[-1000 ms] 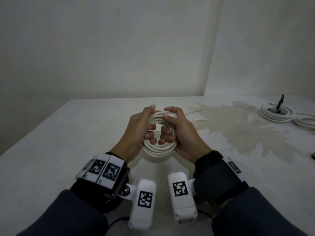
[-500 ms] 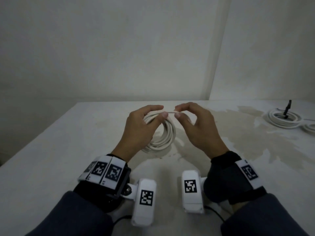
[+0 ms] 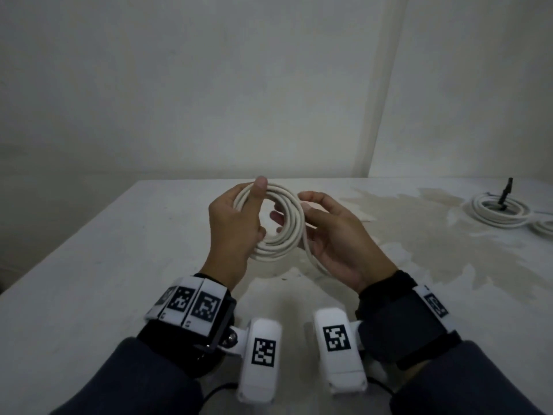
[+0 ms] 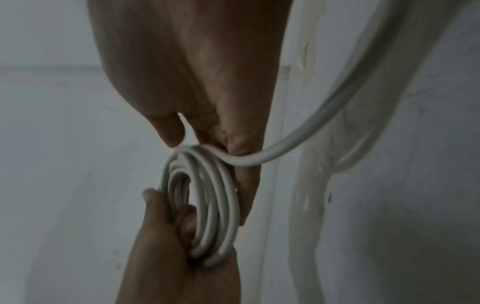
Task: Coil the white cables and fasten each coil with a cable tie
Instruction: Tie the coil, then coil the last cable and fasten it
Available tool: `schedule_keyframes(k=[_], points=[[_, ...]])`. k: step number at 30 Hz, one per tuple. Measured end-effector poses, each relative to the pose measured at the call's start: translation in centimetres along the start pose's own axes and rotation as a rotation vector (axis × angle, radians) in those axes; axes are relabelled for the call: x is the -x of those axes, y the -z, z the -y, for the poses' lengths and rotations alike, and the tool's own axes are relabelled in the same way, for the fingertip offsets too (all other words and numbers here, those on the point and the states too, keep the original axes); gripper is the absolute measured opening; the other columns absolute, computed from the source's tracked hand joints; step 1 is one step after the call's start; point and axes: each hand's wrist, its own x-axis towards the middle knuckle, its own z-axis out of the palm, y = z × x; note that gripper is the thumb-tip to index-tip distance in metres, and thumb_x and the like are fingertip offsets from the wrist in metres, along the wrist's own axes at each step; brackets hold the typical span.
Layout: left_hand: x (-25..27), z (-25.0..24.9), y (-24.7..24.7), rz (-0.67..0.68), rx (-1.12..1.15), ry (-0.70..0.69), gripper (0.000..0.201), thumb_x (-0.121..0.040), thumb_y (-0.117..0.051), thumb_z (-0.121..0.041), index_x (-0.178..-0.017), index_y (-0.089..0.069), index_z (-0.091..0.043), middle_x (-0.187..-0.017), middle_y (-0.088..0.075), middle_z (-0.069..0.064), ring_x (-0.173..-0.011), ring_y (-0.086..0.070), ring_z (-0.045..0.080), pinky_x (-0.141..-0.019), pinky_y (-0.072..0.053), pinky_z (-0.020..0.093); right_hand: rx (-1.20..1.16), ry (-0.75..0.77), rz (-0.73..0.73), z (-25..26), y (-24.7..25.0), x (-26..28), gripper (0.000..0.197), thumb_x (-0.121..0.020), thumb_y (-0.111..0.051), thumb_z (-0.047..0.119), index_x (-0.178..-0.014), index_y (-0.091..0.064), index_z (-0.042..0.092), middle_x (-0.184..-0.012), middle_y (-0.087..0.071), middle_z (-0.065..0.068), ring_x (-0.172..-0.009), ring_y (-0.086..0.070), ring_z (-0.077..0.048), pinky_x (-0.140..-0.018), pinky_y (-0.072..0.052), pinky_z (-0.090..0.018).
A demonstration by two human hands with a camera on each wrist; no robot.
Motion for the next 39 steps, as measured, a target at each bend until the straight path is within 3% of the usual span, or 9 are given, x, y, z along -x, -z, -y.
schedule_keyframes(k=[3, 7, 16, 20, 23, 26, 30, 34, 39], points=[[0.1, 0.3, -0.1, -0.04, -0.016, -0.031, 0.028, -0.093, -0.058, -0.026, -0.068, -0.057, -0.014, -0.039, -0.044, -0.014, -0.035, -0.041, 0.002, -0.038, -0.036, 0.016, 0.014, -0.124, 0.085, -0.8, -0.7, 0.0, 0.04, -0.102, -0.036, 0.031, -0.117, -0.062, 0.003, -0.104, -0.07, -0.019, -0.094, -0.067, -0.03, -0.09, -0.052, -0.045], [0.4, 0.8, -0.5, -0.088, -0.016, -0.029, 0.029, -0.094, -0.057, -0.026, -0.067, -0.056, -0.015, -0.041, -0.048, -0.017, -0.039, -0.047, 0.0, -0.041, -0.038, 0.014, 0.055, -0.008, 0.049, -1.8, -1.5, -0.2, 0.039, -0.101, -0.038, 0.03, -0.096, -0.062, -0.001, -0.069, -0.066, -0.01, -0.07, -0.063, -0.022, -0.079, -0.051, -0.035], [0.6, 1.3, -1.3, 0.077, -0.096, 0.027, 0.03, -0.099, -0.044, -0.037, -0.079, -0.059, -0.02, -0.059, -0.049, -0.01, -0.048, -0.045, 0.001, -0.05, -0.041, 0.015, 0.171, 0.146, -0.149, -2.3, 0.3, -1.1, 0.033, -0.102, -0.044, 0.027, -0.108, -0.063, 0.001, -0.063, -0.052, -0.001, -0.064, -0.06, -0.018, -0.069, -0.052, -0.028], [0.8, 0.9, -1.6, 0.199, -0.09, 0.027, 0.025, -0.101, -0.041, -0.031, -0.098, -0.06, -0.015, -0.073, -0.054, -0.003, -0.055, -0.055, 0.005, -0.056, -0.048, 0.019, 0.15, 0.171, -0.194, -2.1, 1.1, -1.4, 0.034, -0.101, -0.045, 0.026, -0.107, -0.061, -0.004, -0.061, -0.052, -0.002, -0.076, -0.06, -0.029, -0.081, -0.053, -0.037], [0.7, 1.2, -1.8, 0.243, -0.087, 0.021, 0.029, -0.101, -0.04, -0.03, -0.124, -0.05, -0.018, -0.094, -0.063, -0.004, -0.08, -0.063, 0.008, -0.078, -0.051, 0.023, 0.088, 0.189, -0.259, -1.5, 1.3, -1.5, 0.031, -0.102, -0.044, 0.025, -0.095, -0.061, 0.0, -0.057, -0.054, -0.001, -0.064, -0.062, -0.019, -0.075, -0.055, -0.035], [0.2, 1.8, -0.9, 0.275, -0.127, 0.041, 0.022, -0.102, -0.039, -0.021, -0.121, -0.049, -0.018, -0.108, -0.058, -0.005, -0.104, -0.058, 0.012, -0.091, -0.047, 0.022, -0.047, 0.214, -0.391, -0.7, 2.3, -1.7, 0.028, -0.102, -0.042, 0.025, -0.093, -0.061, 0.006, -0.053, -0.052, 0.001, -0.053, -0.055, -0.011, -0.057, -0.05, -0.025], [0.6, 1.5, 0.5, 0.639, -0.342, 0.062, 0.044, -0.089, -0.049, 0.012, -0.117, -0.048, -0.023, -0.118, -0.053, 0.006, -0.09, -0.065, 0.017, -0.077, -0.053, 0.023, -0.258, 0.231, -0.541, 0.1, 3.8, -1.7, 0.029, -0.102, -0.042, 0.028, -0.091, -0.057, 0.007, -0.05, -0.054, -0.001, -0.047, -0.054, -0.012, -0.06, -0.05, -0.03], [1.4, 1.1, 0.1, 1.021, -0.336, 0.135, 0.072, -0.077, -0.059, 0.019, -0.119, -0.056, -0.039, -0.129, -0.046, 0.006, -0.095, -0.064, 0.021, -0.087, -0.054, 0.04, -0.355, 0.221, -0.586, -0.1, 3.4, -1.6, 0.033, -0.103, -0.04, 0.03, -0.089, -0.055, 0.004, -0.063, -0.054, -0.006, -0.05, -0.057, -0.015, -0.053, -0.054, -0.026], [1.2, 2.1, -0.3, 0.948, -0.361, 0.028, 0.053, -0.071, -0.074, 0.012, -0.108, -0.07, -0.026, -0.12, -0.061, 0.007, -0.098, -0.063, 0.029, -0.084, -0.057, 0.037, -0.358, 0.106, -0.507, -1.3, 2.9, -1.9, 0.035, -0.101, -0.042, 0.036, -0.093, -0.053, 0.004, -0.072, -0.052, -0.008, -0.067, -0.056, -0.021, -0.063, -0.058, -0.033]])
